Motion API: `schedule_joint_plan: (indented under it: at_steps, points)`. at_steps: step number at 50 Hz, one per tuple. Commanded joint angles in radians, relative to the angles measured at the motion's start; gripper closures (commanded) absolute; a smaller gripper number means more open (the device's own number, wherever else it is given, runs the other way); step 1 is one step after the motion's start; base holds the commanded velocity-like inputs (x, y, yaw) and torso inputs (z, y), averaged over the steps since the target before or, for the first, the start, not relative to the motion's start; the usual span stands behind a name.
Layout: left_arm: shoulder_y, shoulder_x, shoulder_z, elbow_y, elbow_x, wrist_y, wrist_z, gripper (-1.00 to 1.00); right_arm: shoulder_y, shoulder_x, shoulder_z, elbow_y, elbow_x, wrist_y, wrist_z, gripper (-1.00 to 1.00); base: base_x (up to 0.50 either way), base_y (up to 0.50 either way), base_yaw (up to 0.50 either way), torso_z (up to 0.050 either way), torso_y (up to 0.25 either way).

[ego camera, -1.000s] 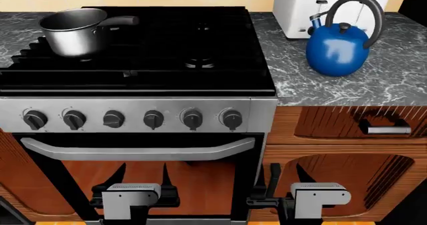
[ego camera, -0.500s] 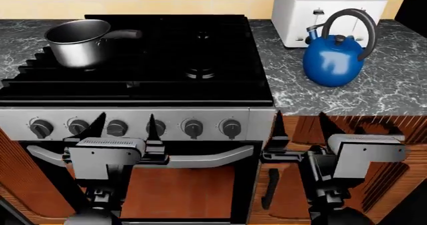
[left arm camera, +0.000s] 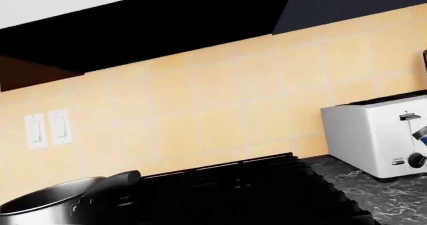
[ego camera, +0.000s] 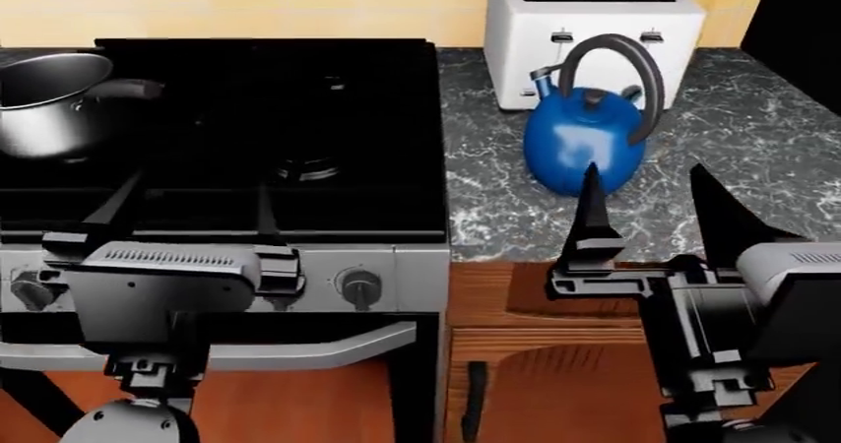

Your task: Pick the kettle from the counter and place it on a stove burner. Then turn the burner on.

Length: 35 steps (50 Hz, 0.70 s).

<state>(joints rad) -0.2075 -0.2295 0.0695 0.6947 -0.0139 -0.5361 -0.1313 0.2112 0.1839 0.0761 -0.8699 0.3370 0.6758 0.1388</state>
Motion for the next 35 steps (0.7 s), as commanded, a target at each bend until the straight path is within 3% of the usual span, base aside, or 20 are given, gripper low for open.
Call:
schedule_joint_plan:
  at_steps: [1,15,27,31,35]
  points:
    - [-0.003,-0.019,0.003,0.048,-0.001,-0.019,-0.004,-1.0,-0.006,0.018,0.012,-0.073,0.015,0.01,0.017,-1.0,0.39,-0.45,0.0,0.0,0.0]
    - [-0.004,-0.025,0.001,0.076,-0.024,-0.052,0.001,-1.0,-0.028,0.035,0.015,-0.106,0.026,-0.028,0.018,-1.0,0.44,-0.35,0.0,0.0,0.0]
    - [-0.005,-0.025,-0.008,0.092,-0.042,-0.06,-0.001,-1.0,-0.044,0.041,0.024,-0.14,0.073,-0.061,0.012,-1.0,0.5,-0.05,0.0,0.0,0.0]
    - [-0.005,-0.026,-0.002,0.104,-0.043,-0.067,-0.003,-1.0,-0.013,0.05,0.071,-0.166,0.183,0.024,0.039,-1.0,0.25,0.02,0.0,0.0,0.004]
    - [-0.004,-0.027,0.003,0.115,-0.044,-0.072,-0.005,-1.0,0.089,0.157,0.081,-0.175,0.381,0.187,0.163,-1.0,0.0,0.0,0.0,0.0,0.0]
